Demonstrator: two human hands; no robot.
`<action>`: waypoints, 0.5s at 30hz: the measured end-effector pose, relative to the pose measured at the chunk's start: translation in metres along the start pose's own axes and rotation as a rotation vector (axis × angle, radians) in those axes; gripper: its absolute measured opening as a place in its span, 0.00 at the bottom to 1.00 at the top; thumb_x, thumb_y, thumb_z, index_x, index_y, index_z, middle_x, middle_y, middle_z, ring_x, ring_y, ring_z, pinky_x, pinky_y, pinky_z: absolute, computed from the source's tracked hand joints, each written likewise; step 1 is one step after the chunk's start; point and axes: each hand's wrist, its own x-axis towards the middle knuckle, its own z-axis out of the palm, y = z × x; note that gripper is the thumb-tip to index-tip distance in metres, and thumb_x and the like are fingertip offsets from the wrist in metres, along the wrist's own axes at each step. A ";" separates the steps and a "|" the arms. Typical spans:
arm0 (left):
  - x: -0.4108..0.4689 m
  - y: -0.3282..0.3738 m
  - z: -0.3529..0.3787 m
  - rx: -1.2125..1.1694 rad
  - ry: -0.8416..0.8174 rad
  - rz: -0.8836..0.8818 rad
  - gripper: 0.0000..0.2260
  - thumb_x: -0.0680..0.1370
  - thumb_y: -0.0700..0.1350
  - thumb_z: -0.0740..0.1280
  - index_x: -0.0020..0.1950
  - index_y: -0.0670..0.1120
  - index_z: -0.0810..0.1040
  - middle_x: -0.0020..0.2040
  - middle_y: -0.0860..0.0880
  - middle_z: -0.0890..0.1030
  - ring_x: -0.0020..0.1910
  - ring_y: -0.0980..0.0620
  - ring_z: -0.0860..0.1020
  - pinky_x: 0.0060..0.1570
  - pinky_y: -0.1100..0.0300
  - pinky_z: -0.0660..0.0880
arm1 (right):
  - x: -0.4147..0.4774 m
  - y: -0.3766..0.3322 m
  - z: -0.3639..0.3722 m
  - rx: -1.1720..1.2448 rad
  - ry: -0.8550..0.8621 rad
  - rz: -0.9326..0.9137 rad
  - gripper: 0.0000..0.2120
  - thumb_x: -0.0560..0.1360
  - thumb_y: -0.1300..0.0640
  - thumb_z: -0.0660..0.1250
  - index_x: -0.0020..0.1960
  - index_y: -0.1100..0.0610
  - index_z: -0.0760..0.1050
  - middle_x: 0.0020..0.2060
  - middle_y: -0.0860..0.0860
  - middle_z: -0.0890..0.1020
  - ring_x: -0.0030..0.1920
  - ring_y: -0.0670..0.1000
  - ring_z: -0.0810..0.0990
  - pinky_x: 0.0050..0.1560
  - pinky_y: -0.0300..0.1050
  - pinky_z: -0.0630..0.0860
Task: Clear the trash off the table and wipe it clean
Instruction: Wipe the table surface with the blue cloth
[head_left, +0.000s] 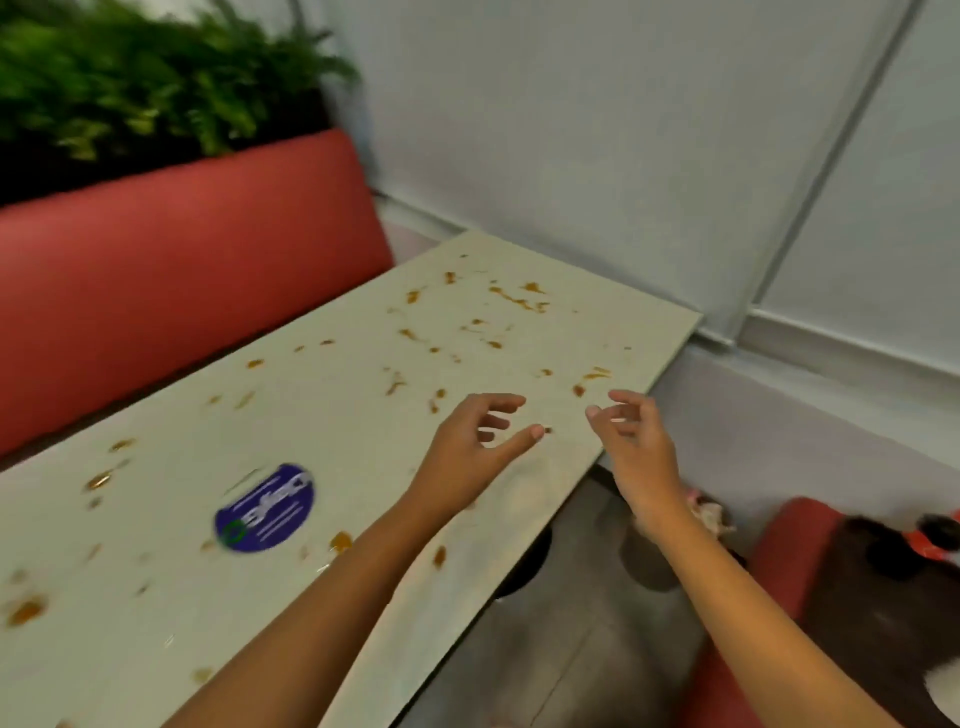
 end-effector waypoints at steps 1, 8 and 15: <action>-0.012 -0.006 -0.021 0.006 0.051 -0.031 0.13 0.73 0.51 0.70 0.56 0.52 0.76 0.57 0.53 0.77 0.52 0.56 0.77 0.53 0.63 0.74 | -0.006 -0.010 0.019 0.000 -0.057 -0.013 0.12 0.75 0.54 0.66 0.56 0.52 0.69 0.51 0.54 0.77 0.43 0.43 0.75 0.38 0.24 0.70; -0.096 -0.034 -0.125 0.037 0.428 -0.205 0.07 0.75 0.49 0.68 0.50 0.58 0.73 0.53 0.56 0.77 0.50 0.60 0.76 0.47 0.69 0.74 | -0.052 -0.057 0.132 -0.021 -0.505 -0.118 0.11 0.75 0.52 0.66 0.56 0.50 0.69 0.51 0.50 0.75 0.46 0.41 0.74 0.37 0.22 0.69; -0.194 -0.048 -0.178 0.102 0.806 -0.379 0.09 0.75 0.49 0.67 0.55 0.52 0.76 0.55 0.56 0.77 0.51 0.58 0.77 0.45 0.73 0.73 | -0.104 -0.085 0.215 0.017 -0.891 -0.191 0.12 0.75 0.54 0.66 0.58 0.50 0.68 0.52 0.51 0.76 0.47 0.46 0.76 0.36 0.31 0.77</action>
